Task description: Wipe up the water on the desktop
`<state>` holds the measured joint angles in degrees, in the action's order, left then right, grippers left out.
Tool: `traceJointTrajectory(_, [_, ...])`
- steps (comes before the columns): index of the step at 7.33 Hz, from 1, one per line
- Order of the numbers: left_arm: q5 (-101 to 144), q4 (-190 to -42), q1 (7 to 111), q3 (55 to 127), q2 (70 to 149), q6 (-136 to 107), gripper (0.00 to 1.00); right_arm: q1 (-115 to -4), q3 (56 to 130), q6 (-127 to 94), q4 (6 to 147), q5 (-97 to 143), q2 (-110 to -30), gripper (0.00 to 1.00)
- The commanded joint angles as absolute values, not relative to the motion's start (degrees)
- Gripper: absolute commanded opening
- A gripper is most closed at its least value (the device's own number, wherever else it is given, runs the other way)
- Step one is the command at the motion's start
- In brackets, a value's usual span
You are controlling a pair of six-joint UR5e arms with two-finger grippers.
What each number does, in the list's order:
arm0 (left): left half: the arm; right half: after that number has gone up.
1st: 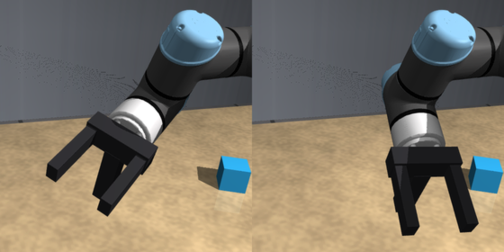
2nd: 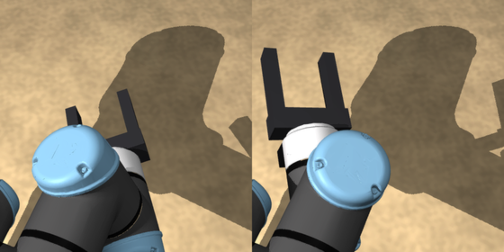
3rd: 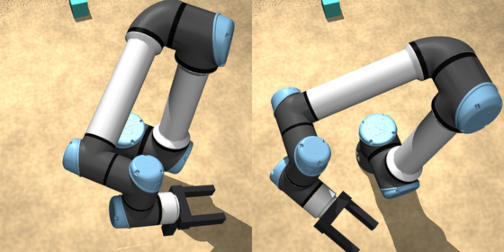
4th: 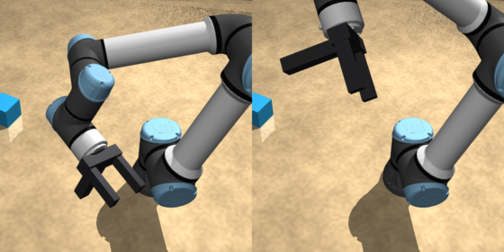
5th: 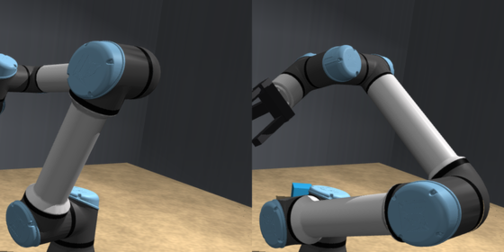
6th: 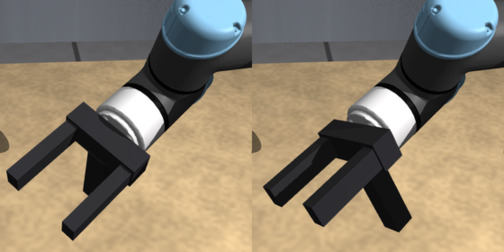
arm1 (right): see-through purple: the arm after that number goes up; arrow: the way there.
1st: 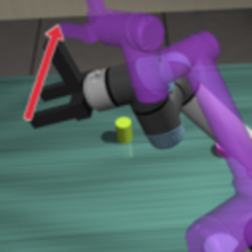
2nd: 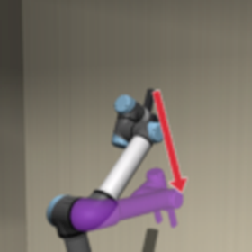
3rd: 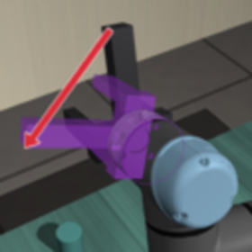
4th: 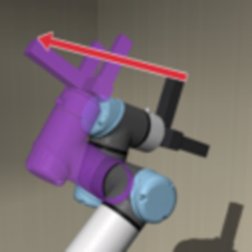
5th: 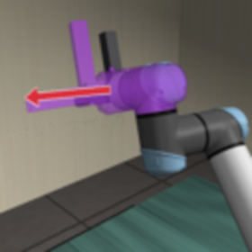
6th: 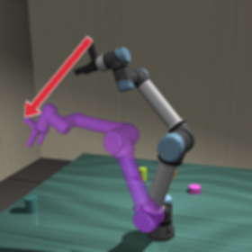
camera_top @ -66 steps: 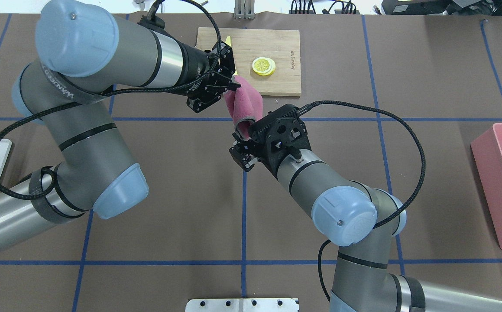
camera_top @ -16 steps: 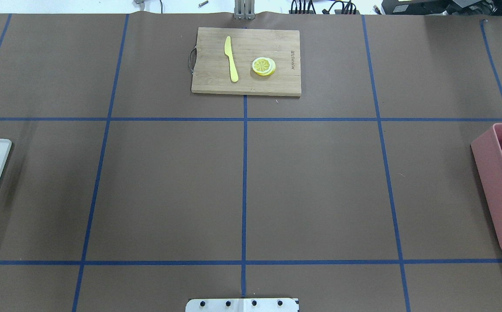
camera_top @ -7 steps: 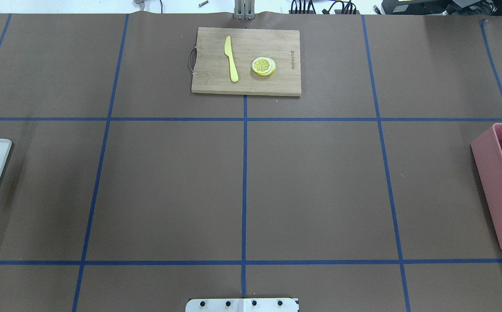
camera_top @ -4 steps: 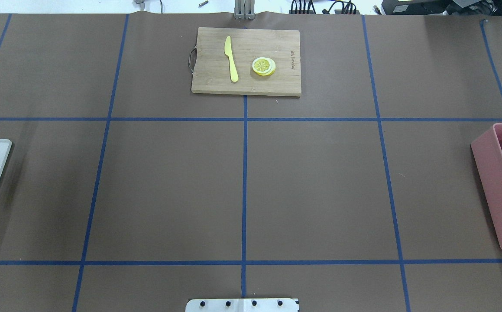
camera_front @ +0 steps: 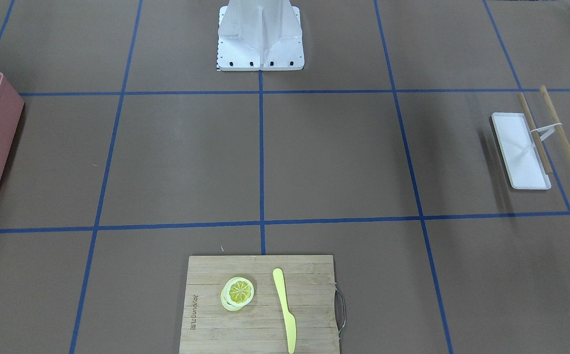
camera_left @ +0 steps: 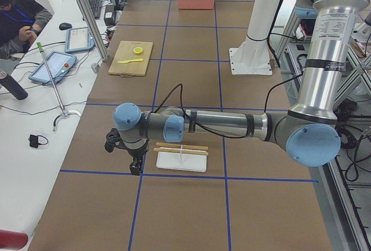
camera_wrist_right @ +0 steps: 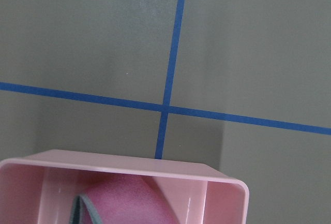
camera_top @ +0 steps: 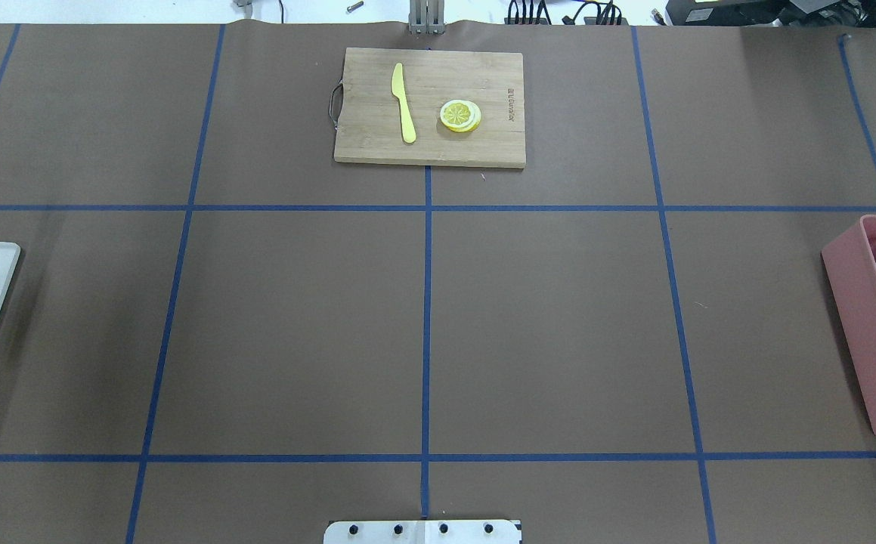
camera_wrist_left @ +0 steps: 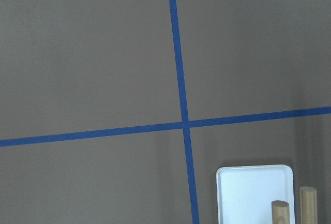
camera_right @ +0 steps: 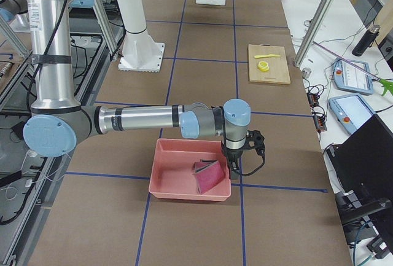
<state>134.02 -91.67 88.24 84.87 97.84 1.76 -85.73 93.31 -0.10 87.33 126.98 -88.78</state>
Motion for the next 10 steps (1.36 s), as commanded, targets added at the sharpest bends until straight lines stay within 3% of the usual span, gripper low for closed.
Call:
traceJointTrajectory(1, [134.03,-91.67,88.24,84.55,97.82,1.76,0.99,-85.78,89.85,0.70,87.63,130.92,-87.81,1.00])
traceJointTrajectory(2, [134.03,-91.67,88.24,84.55,97.91,1.76,0.99,-86.22,86.78,0.96,87.54,136.09,-86.24,1.00])
traceJointTrajectory(10, [134.03,-92.37,88.24,83.32,97.82,2.02,0.99,-88.94,87.36,0.88,86.57,135.62,-86.84,1.00])
